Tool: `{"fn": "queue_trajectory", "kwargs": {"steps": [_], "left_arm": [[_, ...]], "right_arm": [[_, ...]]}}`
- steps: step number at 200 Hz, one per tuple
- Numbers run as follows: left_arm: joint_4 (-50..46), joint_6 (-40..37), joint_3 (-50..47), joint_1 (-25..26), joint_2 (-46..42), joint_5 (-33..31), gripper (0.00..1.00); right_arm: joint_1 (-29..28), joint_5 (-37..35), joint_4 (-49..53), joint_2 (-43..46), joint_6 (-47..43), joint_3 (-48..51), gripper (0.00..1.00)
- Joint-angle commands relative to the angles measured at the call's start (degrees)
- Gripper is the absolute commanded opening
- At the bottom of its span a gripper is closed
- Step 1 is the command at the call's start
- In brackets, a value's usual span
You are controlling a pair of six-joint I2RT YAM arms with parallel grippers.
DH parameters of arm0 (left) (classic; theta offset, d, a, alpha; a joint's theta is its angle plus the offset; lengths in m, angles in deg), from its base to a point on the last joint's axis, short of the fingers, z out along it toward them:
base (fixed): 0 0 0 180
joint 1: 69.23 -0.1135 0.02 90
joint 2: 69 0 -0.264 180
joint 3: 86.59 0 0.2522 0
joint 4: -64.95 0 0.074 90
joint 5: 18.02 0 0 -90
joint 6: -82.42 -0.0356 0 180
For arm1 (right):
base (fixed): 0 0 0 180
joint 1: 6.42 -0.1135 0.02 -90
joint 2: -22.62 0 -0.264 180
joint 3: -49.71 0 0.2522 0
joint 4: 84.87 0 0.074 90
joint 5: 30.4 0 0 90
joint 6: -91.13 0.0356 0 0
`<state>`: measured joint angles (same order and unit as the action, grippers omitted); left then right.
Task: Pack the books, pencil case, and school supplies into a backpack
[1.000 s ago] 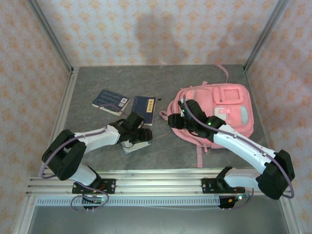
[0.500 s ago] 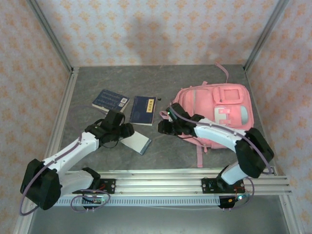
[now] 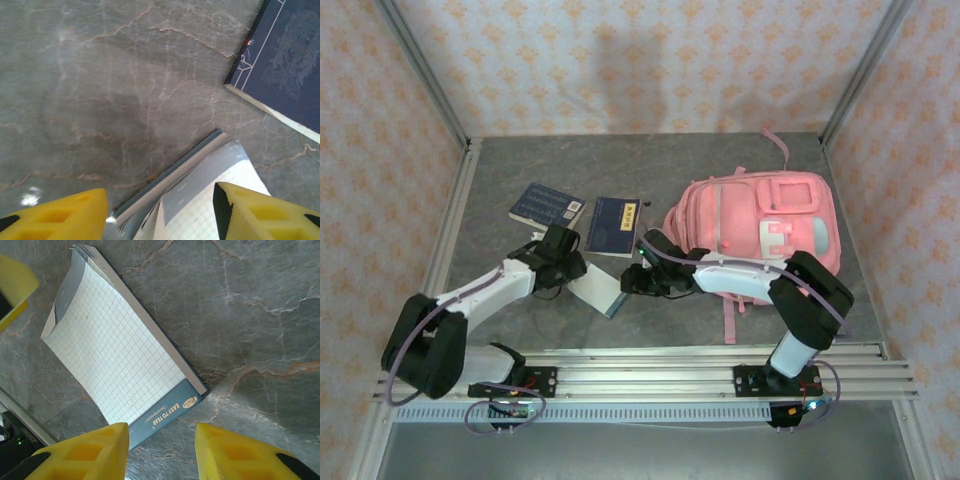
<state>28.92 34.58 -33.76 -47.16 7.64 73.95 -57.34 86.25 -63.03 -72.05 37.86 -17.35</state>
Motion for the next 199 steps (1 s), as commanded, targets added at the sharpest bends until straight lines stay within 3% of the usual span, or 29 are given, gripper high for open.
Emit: {"fn": "queue_trajectory", "kwargs": {"steps": [1, 34, 112, 162, 199], "left_arm": [[4.06, -1.9, 2.43, -0.31, 4.08, -0.81, 0.59], [7.49, -0.98, 1.71, -0.27, 6.87, 4.13, 0.58], [9.94, 0.89, -4.88, -0.27, 0.64, 10.92, 0.59], [11.58, 1.84, -7.84, -0.27, -1.39, 13.73, 0.59], [12.85, 3.33, -10.18, -0.09, -3.2, 15.46, 0.55]], "right_arm": [[-0.3, -0.75, -1.41, -0.07, 0.97, 1.5, 0.39], [-0.32, -3.03, 0.55, 1.01, 0.13, 2.05, 0.39], [0.98, -4.0, 0.25, 2.74, 0.0, 3.88, 0.4], [3.21, 0.61, -4.67, -0.54, 2.31, 4.02, 0.47], [4.2, 6.31, -10.79, -5.14, 5.41, 3.64, 0.48]]}}
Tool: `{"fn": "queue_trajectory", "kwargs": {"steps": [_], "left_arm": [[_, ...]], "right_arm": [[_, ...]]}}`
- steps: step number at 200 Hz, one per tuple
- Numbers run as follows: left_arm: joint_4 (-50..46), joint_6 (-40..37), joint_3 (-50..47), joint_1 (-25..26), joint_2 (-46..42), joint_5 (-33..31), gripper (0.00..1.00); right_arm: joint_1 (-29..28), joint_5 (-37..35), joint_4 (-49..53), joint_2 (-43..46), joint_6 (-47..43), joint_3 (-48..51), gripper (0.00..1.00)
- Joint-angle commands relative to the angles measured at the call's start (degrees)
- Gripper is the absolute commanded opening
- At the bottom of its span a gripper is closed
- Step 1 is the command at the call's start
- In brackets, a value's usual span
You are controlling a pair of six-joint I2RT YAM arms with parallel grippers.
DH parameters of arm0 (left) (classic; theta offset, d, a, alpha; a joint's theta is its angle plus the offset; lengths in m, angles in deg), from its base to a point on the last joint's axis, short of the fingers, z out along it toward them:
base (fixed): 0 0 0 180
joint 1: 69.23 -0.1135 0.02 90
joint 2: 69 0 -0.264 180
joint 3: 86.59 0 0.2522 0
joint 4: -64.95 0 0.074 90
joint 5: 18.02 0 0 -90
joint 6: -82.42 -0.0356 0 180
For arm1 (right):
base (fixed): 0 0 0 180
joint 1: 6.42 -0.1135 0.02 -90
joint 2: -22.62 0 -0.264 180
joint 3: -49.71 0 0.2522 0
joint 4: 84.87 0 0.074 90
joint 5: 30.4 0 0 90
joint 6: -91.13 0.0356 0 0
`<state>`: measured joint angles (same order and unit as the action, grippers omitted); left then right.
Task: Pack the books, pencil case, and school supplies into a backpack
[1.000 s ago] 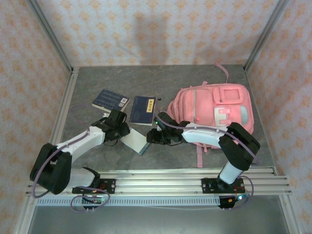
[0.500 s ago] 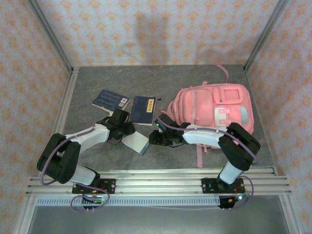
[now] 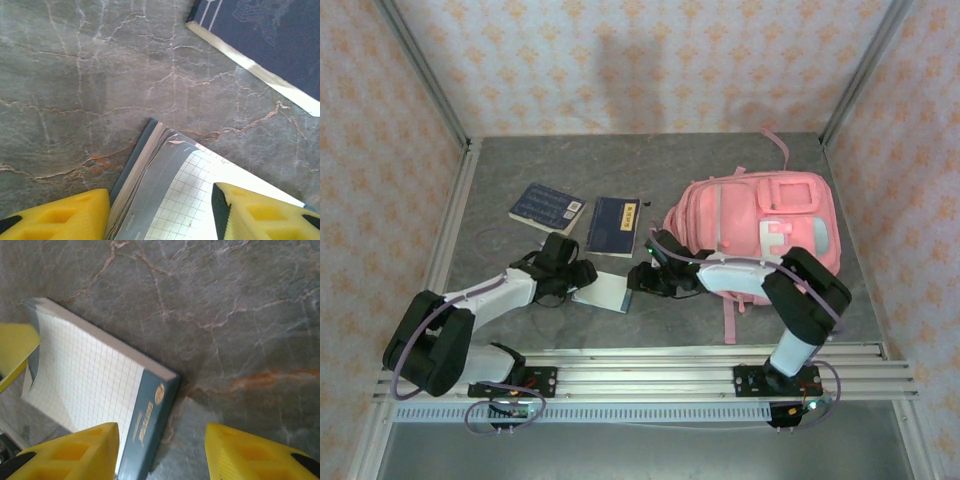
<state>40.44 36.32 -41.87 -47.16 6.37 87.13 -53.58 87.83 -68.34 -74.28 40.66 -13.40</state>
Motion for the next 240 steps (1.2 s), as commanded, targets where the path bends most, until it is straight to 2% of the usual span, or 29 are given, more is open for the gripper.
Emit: {"fn": "queue_trajectory", "kwargs": {"steps": [1, 39, 81, 142, 173, 183, 199, 216, 229, 240], "left_arm": [[1.34, 1.6, -2.14, -0.09, -2.0, 2.3, 0.54], [1.97, 1.85, -4.1, 0.26, -3.39, 2.16, 0.49], [4.53, 2.33, -4.42, 1.38, -0.37, 3.12, 0.4], [4.68, 1.98, -4.59, 2.16, 0.27, 2.53, 0.34], [5.36, 2.41, -5.03, 2.23, -0.2, 3.11, 0.34], [6.05, 2.74, -5.2, 2.19, -0.29, 3.74, 0.34], [7.42, 3.62, -5.56, 2.22, -0.64, 5.32, 0.34], [7.28, 4.35, -5.56, 2.15, -1.85, 6.35, 0.34], [4.96, 3.82, -4.86, 2.1, -3.79, 6.33, 0.39], [2.42, 2.77, -3.98, 1.97, -6.22, 6.42, 0.47]], "right_arm": [[0.42, 4.91, -5.53, -2.97, 2.68, -0.31, 0.48], [0.66, 9.03, -13.52, -6.42, 7.12, 1.8, 0.45], [0.77, 14.24, -23.37, -7.42, 12.54, 3.24, 0.42], [0.75, 12.79, -20.09, 0.0, 11.8, 3.65, 0.41], [0.75, 13.22, -22.91, 0.25, 13.73, 4.47, 0.38], [0.8, 13.1, -24.86, -0.4, 14.91, 4.82, 0.35], [0.77, 13.43, -28.34, -1.64, 16.88, 5.53, 0.15], [0.84, 13.59, -29.27, -2.18, 17.23, 5.7, 0.01], [1.42, 14.01, -26.71, -0.91, 15.05, 5.53, 0.0], [2.27, 14.79, -23.74, 1.84, 11.13, 5.46, 0.0]]}}
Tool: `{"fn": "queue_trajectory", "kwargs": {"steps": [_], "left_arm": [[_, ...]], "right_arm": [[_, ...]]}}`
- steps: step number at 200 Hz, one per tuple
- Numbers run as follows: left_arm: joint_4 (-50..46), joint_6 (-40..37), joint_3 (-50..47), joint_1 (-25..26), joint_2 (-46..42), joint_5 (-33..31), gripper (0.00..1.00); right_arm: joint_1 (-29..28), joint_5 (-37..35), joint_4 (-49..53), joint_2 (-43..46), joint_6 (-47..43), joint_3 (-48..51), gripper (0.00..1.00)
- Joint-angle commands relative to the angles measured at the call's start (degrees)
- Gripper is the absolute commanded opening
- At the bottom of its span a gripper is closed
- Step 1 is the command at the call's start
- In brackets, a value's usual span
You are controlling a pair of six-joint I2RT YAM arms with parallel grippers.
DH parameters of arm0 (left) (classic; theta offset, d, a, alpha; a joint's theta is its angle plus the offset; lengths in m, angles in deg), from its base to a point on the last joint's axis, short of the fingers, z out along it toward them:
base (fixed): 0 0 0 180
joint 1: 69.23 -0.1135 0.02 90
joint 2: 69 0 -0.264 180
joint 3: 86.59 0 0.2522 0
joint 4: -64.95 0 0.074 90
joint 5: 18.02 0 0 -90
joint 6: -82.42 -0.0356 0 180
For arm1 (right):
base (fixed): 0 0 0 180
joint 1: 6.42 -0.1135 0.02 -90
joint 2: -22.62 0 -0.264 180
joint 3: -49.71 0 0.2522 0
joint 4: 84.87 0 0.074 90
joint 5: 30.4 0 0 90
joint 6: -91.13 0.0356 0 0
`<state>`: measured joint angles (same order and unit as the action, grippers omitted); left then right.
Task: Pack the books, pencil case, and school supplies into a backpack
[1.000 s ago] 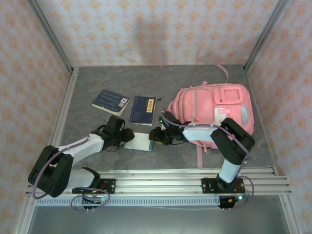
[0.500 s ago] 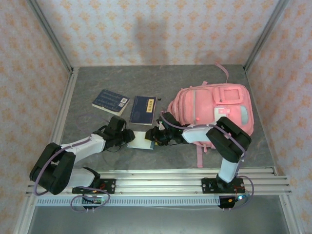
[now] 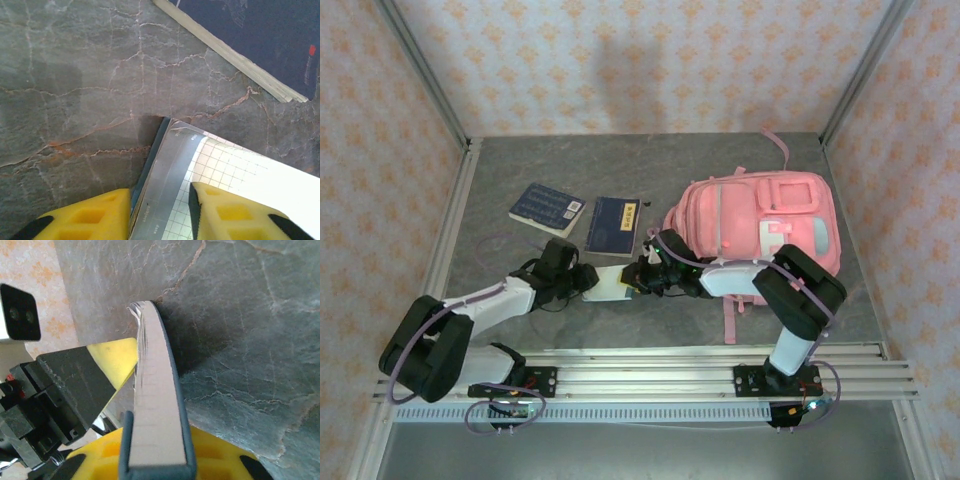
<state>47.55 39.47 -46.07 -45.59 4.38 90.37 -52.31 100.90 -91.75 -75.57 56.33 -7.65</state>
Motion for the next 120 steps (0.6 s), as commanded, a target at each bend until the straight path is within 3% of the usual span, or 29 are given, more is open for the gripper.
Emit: {"fn": "queue_trajectory", "kwargs": {"steps": [1, 25, 45, 68, 120], "left_arm": [[-4.87, -0.51, 0.26, 0.38, -4.49, 3.29, 0.48], [-8.38, -3.19, 2.08, 0.19, -12.18, 5.65, 0.68], [-10.36, -4.56, 3.68, 0.09, -18.31, 8.55, 0.76], [-9.35, -3.98, 5.4, 0.09, -24.62, 14.59, 0.85], [-10.41, -4.85, 11.43, 0.32, -32.49, 25.56, 0.86]], "right_arm": [[1.12, 1.79, 0.01, 3.46, -4.95, -0.23, 0.0], [4.03, 5.08, 5.83, 12.63, -13.32, 0.43, 0.0], [6.07, 10.33, 10.29, 19.71, -16.68, -0.41, 0.0], [6.64, 10.38, 18.37, 27.74, -20.67, -2.18, 0.0], [6.69, 16.25, 23.11, 41.1, -22.36, -3.38, 0.0]]}}
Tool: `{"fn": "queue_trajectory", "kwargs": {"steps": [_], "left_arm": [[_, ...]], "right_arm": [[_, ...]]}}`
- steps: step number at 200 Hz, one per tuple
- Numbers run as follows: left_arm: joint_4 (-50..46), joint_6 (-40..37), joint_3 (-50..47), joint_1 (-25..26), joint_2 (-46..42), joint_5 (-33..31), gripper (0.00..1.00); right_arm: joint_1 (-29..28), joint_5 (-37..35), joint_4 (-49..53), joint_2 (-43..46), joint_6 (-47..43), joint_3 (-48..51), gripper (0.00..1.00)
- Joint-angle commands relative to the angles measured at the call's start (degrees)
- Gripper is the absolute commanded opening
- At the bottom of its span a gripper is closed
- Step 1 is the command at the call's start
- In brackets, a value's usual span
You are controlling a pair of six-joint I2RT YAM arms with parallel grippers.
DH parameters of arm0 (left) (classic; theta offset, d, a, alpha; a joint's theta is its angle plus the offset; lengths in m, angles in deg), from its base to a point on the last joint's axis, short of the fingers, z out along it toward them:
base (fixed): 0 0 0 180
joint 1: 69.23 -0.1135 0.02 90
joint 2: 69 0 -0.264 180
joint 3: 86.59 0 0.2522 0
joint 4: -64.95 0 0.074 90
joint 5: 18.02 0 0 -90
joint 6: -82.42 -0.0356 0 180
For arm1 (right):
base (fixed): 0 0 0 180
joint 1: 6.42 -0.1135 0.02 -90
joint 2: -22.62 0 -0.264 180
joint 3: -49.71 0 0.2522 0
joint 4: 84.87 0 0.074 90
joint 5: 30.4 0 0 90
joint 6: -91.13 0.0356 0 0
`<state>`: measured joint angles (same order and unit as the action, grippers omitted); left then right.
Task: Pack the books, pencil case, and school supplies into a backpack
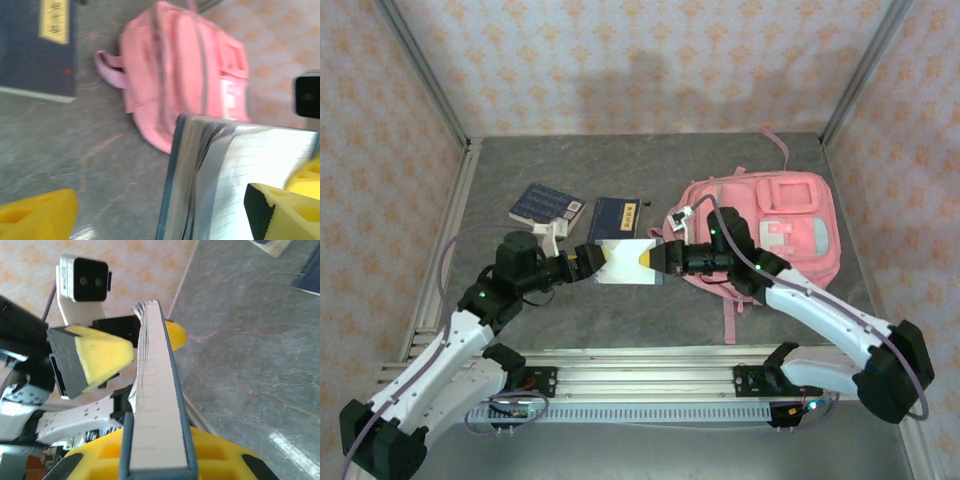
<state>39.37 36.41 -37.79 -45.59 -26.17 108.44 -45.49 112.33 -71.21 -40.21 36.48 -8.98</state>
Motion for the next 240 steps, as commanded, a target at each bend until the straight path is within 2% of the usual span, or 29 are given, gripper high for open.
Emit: {"fn": "queue_trajectory", "kwargs": {"steps": [1, 27, 52, 78, 93, 116, 143, 196, 218, 223, 240], "left_arm": [[-2.24, -1.75, 3.21, 0.29, -1.94, 7.66, 0.86], [1.21, 0.19, 2.39, 0.57, -2.7, 11.38, 0.8], [9.62, 4.52, 0.9, 1.93, -2.58, 14.54, 0.71], [12.53, 4.85, 1.68, 6.07, -2.83, 13.95, 0.64], [13.37, 4.88, 2.05, 8.3, -3.14, 13.31, 0.63], [14.36, 5.23, 2.02, 9.65, -3.75, 12.81, 0.59], [14.09, 5.11, 1.53, 9.72, -4.54, 12.06, 0.47], [14.22, 5.08, 1.3, 9.71, -5.12, 11.05, 0.0], [12.57, 4.54, 1.46, 9.74, -5.93, 9.01, 0.0], [11.03, 3.75, 1.83, 9.75, -6.22, 7.7, 0.0], [1.78, -0.65, 3.73, 9.75, -6.97, -0.35, 0.0]], "right_arm": [[-0.13, 4.83, 2.52, 6.02, -2.41, -2.07, 0.0], [-0.13, 5.57, -0.1, 11.94, -0.51, -1.84, 0.0], [-0.13, 5.09, 0.52, 13.43, -0.43, -2.84, 0.0], [-0.13, 3.71, 2.17, 13.35, -1.61, -3.51, 0.0], [-0.13, 2.53, 2.66, 13.35, -2.45, -3.43, 0.0], [-0.04, 0.88, 4.0, 13.43, -3.74, -3.46, 0.0], [0.13, -0.12, 5.12, 13.61, -4.66, -3.26, 0.0], [0.2, -0.89, 6.54, 13.7, -5.72, -2.9, 0.0], [0.13, -6.09, 11.29, 13.94, -8.66, -3.68, 0.0], [0.21, -9.64, 13.81, 14.04, -9.79, -4.31, 0.08], [0.15, -26.77, 22.82, 14.27, -12.71, -6.5, 0.44]]}}
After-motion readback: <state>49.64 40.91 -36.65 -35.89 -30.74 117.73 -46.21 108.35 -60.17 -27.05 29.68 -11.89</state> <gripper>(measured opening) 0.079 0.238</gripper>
